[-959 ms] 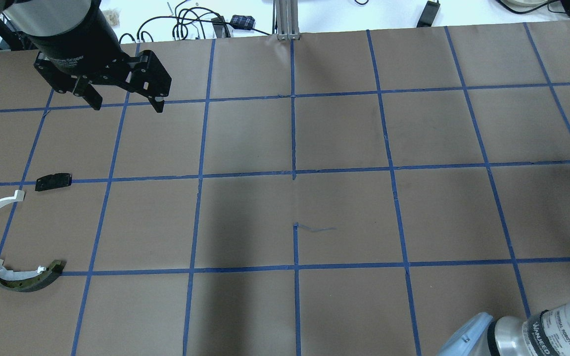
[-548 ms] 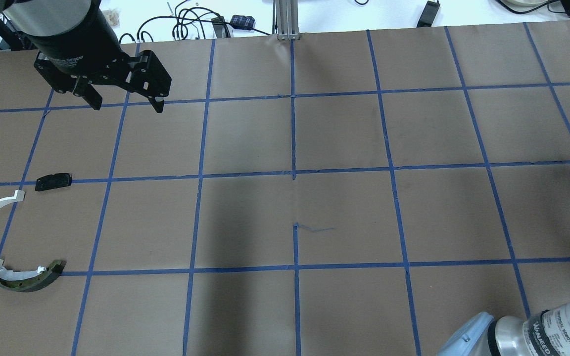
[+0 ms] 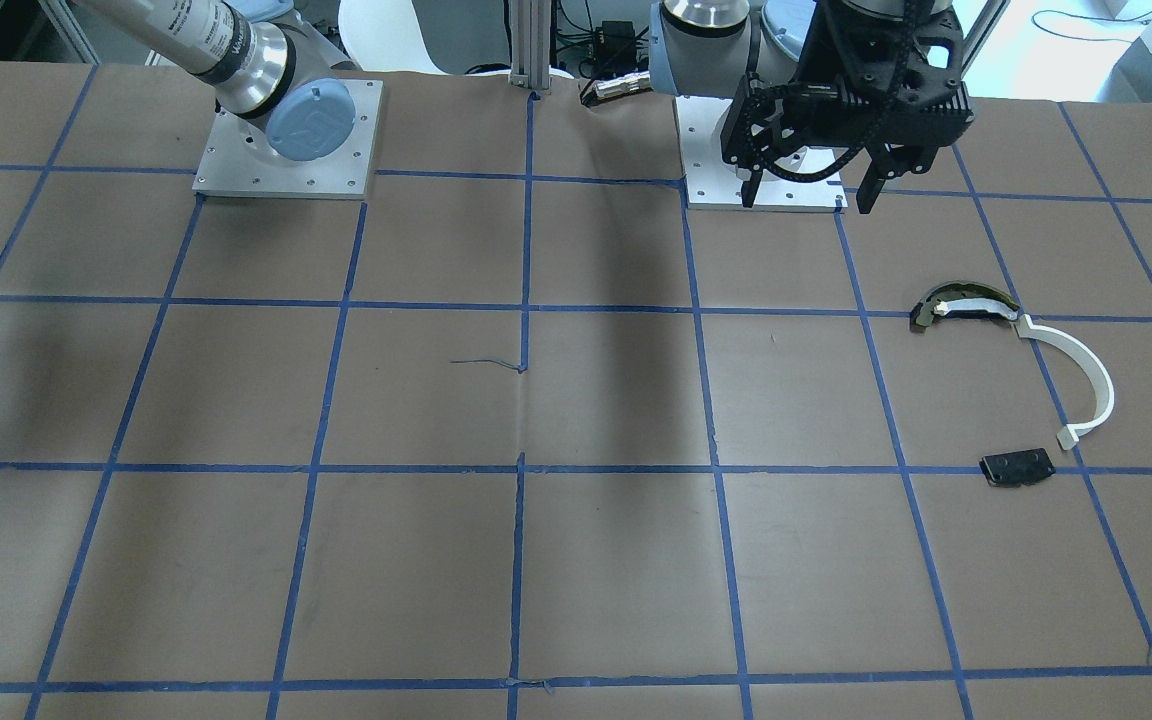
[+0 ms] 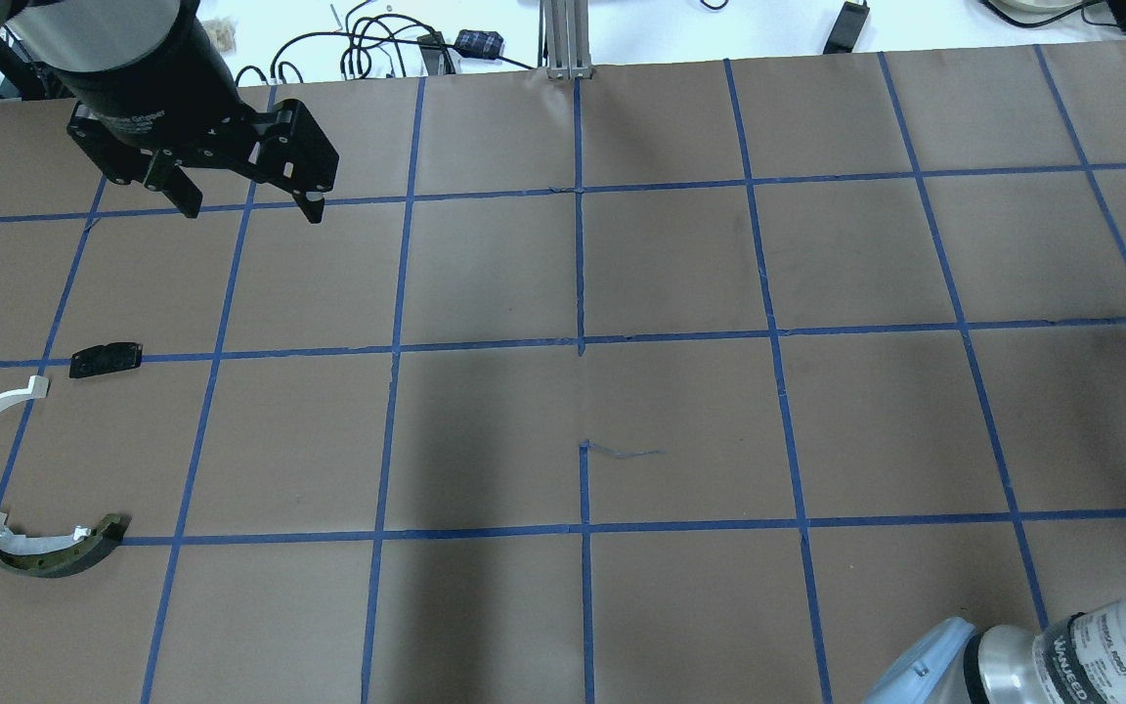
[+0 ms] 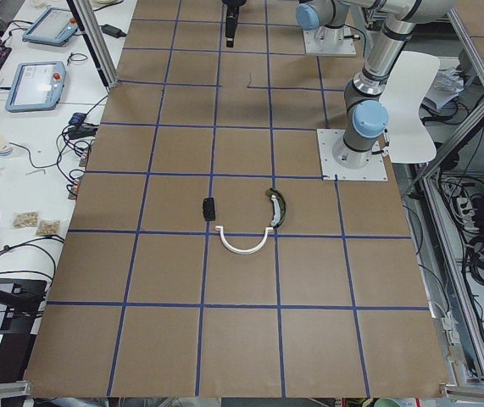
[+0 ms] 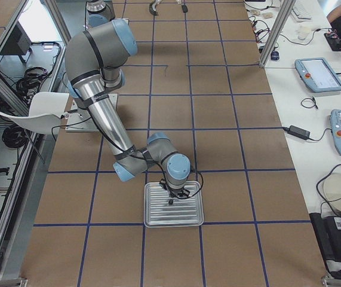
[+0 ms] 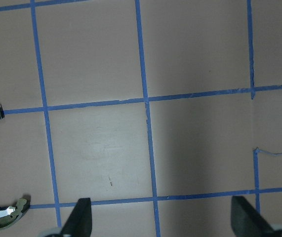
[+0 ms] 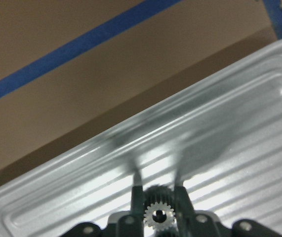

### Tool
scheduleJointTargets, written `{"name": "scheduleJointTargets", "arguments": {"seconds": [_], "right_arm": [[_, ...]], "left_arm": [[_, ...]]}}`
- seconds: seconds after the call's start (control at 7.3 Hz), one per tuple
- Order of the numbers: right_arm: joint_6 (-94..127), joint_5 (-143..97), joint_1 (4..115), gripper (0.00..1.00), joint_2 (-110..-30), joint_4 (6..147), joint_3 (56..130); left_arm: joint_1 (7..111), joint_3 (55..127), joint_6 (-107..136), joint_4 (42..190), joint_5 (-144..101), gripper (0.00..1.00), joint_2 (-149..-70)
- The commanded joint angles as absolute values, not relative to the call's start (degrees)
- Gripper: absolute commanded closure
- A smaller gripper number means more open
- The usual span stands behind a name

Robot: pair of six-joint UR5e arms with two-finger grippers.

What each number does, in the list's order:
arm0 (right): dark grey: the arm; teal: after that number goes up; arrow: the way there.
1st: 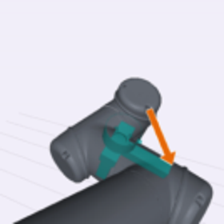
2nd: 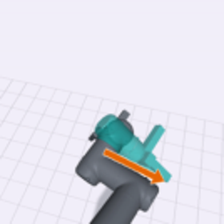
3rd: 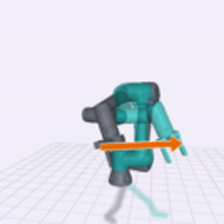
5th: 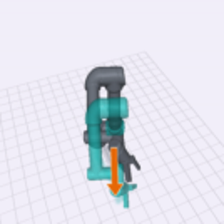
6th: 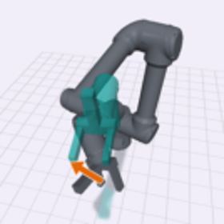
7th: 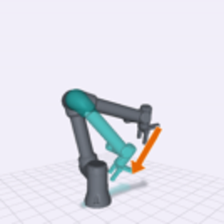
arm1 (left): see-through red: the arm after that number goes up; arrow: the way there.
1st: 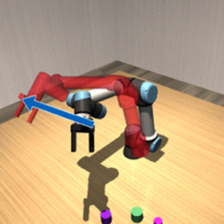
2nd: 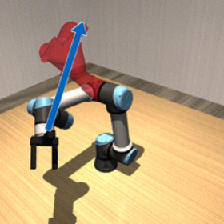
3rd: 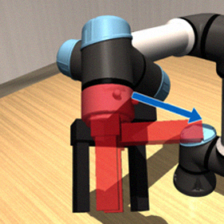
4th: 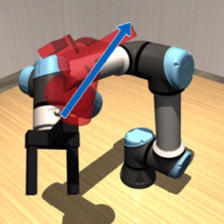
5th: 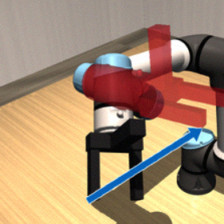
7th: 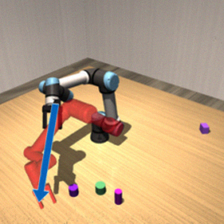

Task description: Place bearing gear from tray to pile

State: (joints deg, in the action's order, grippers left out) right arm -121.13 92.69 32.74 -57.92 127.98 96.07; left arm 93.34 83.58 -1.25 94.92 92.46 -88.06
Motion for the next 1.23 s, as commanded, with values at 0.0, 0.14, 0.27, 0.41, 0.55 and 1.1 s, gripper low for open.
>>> {"name": "scheduleJointTargets", "arguments": {"seconds": [0.0, 0.14, 0.27, 0.41, 0.55, 1.1], "right_arm": [[-120.7, 95.5, 33.0, 1.00, -59.3, 127.2, 95.5], [-120.2, 95.1, 33.3, 1.00, -62.4, 126.1, 96.0], [-118.3, 94.6, 33.7, 1.00, -64.8, 123.9, 95.8], [-116.1, 92.7, 36.4, 1.00, -67.6, 123.6, 96.0], [-109.9, 92.5, 39.5, 1.00, -69.5, 121.1, 96.0], [-63.9, 89.3, 64.3, 1.00, -71.4, 116.7, 96.0]], "left_arm": [[93.3, 83.6, -1.3, 94.9, 92.5, 0.00, -88.1], [93.3, 83.6, -1.3, 94.9, 92.5, 0.00, -88.0], [93.3, 83.6, -1.3, 94.9, 92.5, 0.00, -88.1], [93.3, 83.6, -1.3, 94.9, 92.5, 0.00, -88.1], [93.3, 83.6, -1.3, 94.9, 92.5, 0.00, -88.1], [93.3, 83.6, -1.3, 94.9, 92.5, 0.00, -88.0]]}}
